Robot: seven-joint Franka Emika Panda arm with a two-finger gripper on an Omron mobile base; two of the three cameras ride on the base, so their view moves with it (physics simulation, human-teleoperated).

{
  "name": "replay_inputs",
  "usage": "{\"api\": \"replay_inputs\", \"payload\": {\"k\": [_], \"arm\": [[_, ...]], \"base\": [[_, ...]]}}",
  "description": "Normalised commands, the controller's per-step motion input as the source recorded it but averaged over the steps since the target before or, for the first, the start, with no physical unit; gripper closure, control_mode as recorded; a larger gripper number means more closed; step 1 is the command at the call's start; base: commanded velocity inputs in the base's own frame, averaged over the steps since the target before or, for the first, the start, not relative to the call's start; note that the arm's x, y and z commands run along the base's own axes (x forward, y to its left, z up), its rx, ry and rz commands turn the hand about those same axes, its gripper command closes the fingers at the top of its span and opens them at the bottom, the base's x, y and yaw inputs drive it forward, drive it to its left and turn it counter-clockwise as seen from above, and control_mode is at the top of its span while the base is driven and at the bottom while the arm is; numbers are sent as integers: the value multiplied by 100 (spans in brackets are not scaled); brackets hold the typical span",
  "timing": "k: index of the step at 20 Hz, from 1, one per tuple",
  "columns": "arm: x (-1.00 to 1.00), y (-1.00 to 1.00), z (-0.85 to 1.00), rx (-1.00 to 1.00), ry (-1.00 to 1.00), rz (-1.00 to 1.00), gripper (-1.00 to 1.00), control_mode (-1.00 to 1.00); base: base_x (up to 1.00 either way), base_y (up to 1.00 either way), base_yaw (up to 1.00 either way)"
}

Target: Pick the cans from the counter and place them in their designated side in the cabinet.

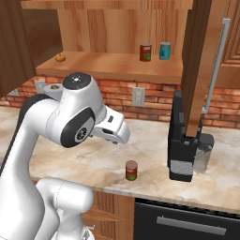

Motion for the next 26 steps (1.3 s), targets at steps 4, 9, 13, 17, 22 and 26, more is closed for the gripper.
{"api": "replay_inputs", "payload": {"k": [4,9,13,17,22,26], "arm": [[7,-5,-16,0,0,-1,-100,-100],[5,-5,-19,0,0,-1,-100,-100],[0,-4,-14,0,0,-1,-100,-100],[2,-3,-15,0,0,-1,-100,-100],[8,0,-18,0,1,-1,-100,-100],[5,-2,-18,0,2,-1,-100,-100]], "base": [[0,0,0],[0,0,0],[0,0,0],[0,0,0],[0,0,0],[0,0,0]]}}
